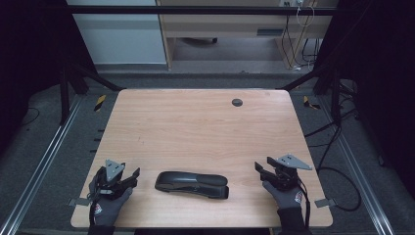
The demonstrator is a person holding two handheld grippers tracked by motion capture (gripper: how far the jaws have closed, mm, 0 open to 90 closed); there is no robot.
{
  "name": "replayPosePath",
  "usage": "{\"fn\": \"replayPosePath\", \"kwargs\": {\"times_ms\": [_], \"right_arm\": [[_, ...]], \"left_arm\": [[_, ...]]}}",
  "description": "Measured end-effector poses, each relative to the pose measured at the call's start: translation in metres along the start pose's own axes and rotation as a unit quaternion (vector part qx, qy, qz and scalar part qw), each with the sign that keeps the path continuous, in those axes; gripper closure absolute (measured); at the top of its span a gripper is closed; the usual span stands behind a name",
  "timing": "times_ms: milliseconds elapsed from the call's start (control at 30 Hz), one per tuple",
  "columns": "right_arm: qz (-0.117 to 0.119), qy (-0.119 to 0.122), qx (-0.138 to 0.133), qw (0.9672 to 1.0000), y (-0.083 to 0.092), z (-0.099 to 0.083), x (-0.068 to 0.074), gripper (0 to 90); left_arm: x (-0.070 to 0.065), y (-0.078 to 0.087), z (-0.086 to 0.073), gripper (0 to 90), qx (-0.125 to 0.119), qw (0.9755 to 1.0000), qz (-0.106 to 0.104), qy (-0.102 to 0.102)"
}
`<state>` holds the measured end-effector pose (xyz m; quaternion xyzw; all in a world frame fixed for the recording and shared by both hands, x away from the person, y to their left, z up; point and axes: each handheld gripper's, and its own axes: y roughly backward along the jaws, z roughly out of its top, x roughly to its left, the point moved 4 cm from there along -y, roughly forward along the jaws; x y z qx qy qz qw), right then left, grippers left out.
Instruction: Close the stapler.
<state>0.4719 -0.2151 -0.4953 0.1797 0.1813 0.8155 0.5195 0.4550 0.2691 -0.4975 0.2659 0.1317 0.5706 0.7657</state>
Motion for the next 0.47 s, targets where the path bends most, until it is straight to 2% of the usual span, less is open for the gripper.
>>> {"fn": "replayPosePath", "kwargs": {"times_ms": [67, 133, 167, 200, 233, 367, 467], "right_arm": [[-0.020, -0.002, 0.022, 0.9996, -0.007, -0.008, -0.011, 39.9], [-0.023, -0.004, 0.028, 0.9994, -0.007, -0.009, -0.014, 39.2], [-0.037, -0.004, 0.033, 0.9988, -0.008, -0.012, -0.022, 36.7], [-0.037, -0.004, 0.033, 0.9988, -0.008, -0.012, -0.022, 36.7], [-0.043, -0.013, 0.039, 0.9982, -0.007, -0.016, -0.029, 35.0], [-0.051, -0.013, 0.052, 0.9973, -0.006, -0.021, -0.040, 32.3], [-0.048, -0.013, 0.061, 0.9969, -0.006, -0.023, -0.043, 31.7]], "left_arm": [[0.001, -0.002, -0.001, 41.1, 0.006, 1.0000, -0.005, -0.002], [0.003, -0.004, -0.003, 40.5, 0.012, 0.9999, -0.010, -0.003], [0.004, -0.007, -0.005, 38.3, 0.022, 0.9996, -0.017, -0.004], [0.004, -0.007, -0.005, 37.9, 0.022, 0.9996, -0.017, -0.004], [0.006, -0.009, -0.007, 37.5, 0.026, 0.9995, -0.018, -0.003], [0.011, -0.013, -0.010, 33.7, 0.038, 0.9991, -0.016, -0.002], [0.014, -0.014, -0.011, 32.5, 0.043, 0.9989, -0.016, -0.003]]}}
